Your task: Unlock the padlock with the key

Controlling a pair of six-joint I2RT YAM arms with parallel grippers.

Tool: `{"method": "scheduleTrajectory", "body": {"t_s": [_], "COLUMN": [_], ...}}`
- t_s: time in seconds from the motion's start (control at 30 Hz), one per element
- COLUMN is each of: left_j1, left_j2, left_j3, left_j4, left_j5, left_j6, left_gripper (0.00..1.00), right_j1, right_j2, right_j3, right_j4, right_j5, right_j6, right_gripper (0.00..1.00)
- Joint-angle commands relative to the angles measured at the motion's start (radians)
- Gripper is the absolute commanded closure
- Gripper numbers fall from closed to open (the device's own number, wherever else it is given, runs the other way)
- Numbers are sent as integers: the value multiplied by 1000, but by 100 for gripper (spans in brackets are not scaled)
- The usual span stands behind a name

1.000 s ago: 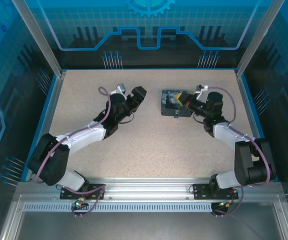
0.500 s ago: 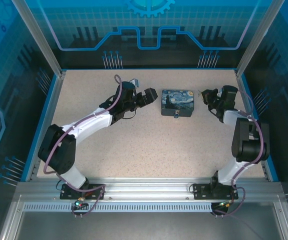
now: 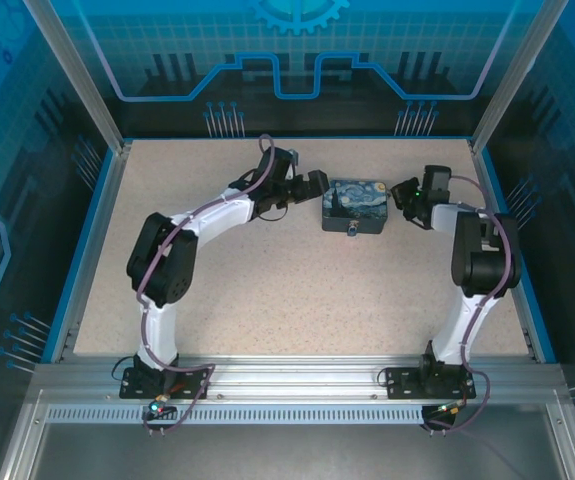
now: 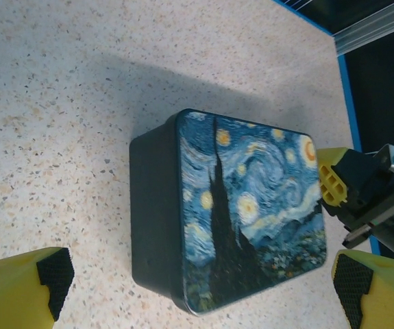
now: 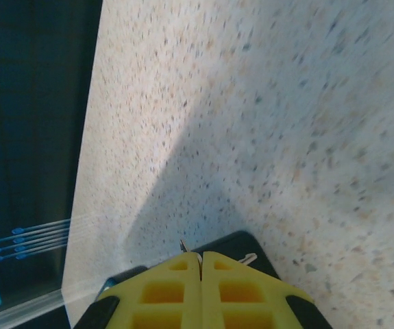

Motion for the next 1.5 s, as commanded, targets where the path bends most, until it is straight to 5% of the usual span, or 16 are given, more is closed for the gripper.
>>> {"method": "scheduleTrajectory", "body": {"t_s": [0.0, 0.27, 0.67, 1.2, 1.47], "left_j1": [18, 28, 55, 155, 36], "left_j2": [53, 93, -150, -301, -601], "left_j3": [65, 44, -350, -431, -728], "left_j4": [-31, 4, 132, 103, 121], "left_j5": [39, 53, 4, -28, 4], "left_j6": [18, 7, -20, 38, -28], "left_gripper": [1, 1, 1, 1, 1], "right_j1": [38, 129, 381, 311, 303], "right_j2": [6, -42, -190, -484, -500], "right_j3": [26, -7, -213, -324, -192], "right_j4": [-36, -32, 43, -152, -90], "right_j5": [36, 48, 165, 263, 8], "right_j6": [-33, -38, 36, -59, -241], "right_gripper": [100, 100, 100, 100, 100]}}
